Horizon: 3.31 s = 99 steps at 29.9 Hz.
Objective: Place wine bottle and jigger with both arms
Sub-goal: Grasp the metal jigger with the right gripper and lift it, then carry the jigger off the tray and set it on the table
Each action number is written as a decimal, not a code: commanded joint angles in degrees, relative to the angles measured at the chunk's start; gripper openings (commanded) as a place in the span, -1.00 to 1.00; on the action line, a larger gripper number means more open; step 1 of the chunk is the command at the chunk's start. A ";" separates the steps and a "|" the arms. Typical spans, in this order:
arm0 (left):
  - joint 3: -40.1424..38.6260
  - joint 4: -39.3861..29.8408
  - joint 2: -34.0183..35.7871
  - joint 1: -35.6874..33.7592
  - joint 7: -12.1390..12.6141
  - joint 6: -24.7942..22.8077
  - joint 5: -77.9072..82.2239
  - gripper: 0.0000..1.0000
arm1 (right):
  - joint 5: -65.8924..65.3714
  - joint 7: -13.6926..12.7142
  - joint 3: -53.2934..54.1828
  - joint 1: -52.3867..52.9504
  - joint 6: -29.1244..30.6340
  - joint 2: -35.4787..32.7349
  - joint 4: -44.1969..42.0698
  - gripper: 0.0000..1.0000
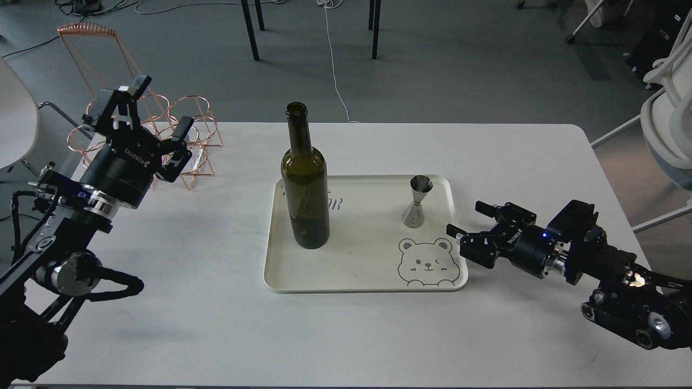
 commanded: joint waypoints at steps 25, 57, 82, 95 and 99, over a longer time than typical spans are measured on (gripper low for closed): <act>-0.78 -0.04 -0.83 -0.17 0.10 -0.05 0.03 0.96 | 0.01 -0.01 0.01 5.59 0.01 15.66 -14.03 -0.74; -0.86 -1.27 0.22 -0.44 0.01 -0.57 0.03 0.96 | 9.24 -0.01 8.71 -3.55 0.01 -9.75 -7.08 -0.75; -0.95 -1.62 0.75 -0.52 0.01 -0.57 0.03 0.96 | 9.32 -0.01 8.45 -4.43 0.01 -4.47 -13.67 0.00; -0.87 -2.59 1.54 -0.44 0.01 -0.66 0.03 0.96 | 9.85 -0.01 4.50 -5.48 0.01 -11.57 -8.94 0.85; -0.86 -2.77 2.16 -0.44 0.01 -0.66 0.03 0.96 | 10.20 -0.01 0.10 -5.57 0.01 -20.44 -0.42 0.87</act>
